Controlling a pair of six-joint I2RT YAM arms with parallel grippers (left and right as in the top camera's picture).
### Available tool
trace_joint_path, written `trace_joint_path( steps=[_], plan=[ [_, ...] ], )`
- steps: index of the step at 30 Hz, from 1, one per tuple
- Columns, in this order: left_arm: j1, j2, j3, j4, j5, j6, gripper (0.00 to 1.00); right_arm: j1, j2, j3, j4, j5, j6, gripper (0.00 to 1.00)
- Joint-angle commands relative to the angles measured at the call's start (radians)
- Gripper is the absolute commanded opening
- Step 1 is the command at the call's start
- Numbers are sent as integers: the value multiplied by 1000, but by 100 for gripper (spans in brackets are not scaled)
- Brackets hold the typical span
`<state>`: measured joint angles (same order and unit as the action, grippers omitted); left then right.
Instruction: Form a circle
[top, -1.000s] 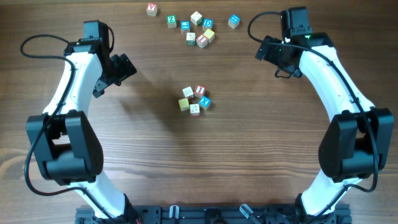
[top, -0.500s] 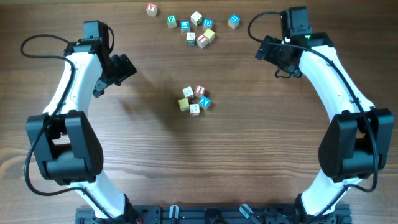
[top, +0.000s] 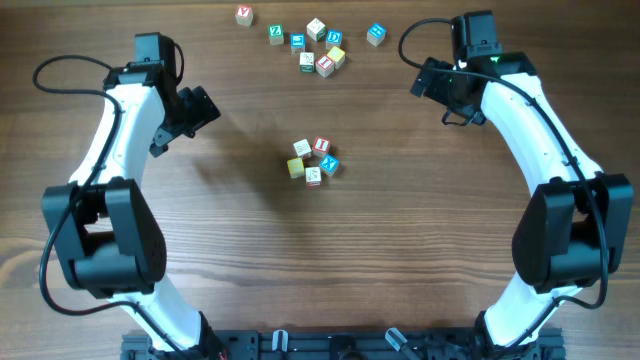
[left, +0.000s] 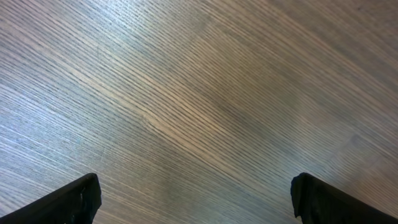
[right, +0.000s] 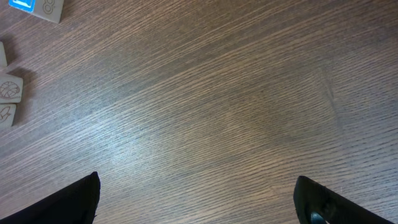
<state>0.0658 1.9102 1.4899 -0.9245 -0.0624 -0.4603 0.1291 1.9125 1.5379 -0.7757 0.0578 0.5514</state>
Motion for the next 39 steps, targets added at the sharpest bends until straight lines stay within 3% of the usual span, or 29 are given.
trace_joint_path(
  steps=[1,11,18,24,27,31,32,39],
  plan=[
    [-18,-155,2,-1,-6,1,100,2,2,8,6,22,-1,100],
    [-58,-716,2,-1,-6,1,100,2,2,8,5,22,-2,100],
    [-58,-904,2,-2,-6,1,100,2,2,8,6,22,-1,100],
    [-58,-941,-10,-106,-6,1,100,2,2,8,5,22,-1,100],
    [-58,-969,-57,20,-6,1,100,2,2,8,5,22,-1,100],
    [-58,-1050,-268,596,-6,1,100,2,2,8,5,22,-1,100],
    [-58,-1067,-315,672,-6,1,100,2,2,8,5,22,-1,100],
    [-93,-1275,-670,805,-6,1,100,2,2,8,5,22,-1,100]
  ],
)
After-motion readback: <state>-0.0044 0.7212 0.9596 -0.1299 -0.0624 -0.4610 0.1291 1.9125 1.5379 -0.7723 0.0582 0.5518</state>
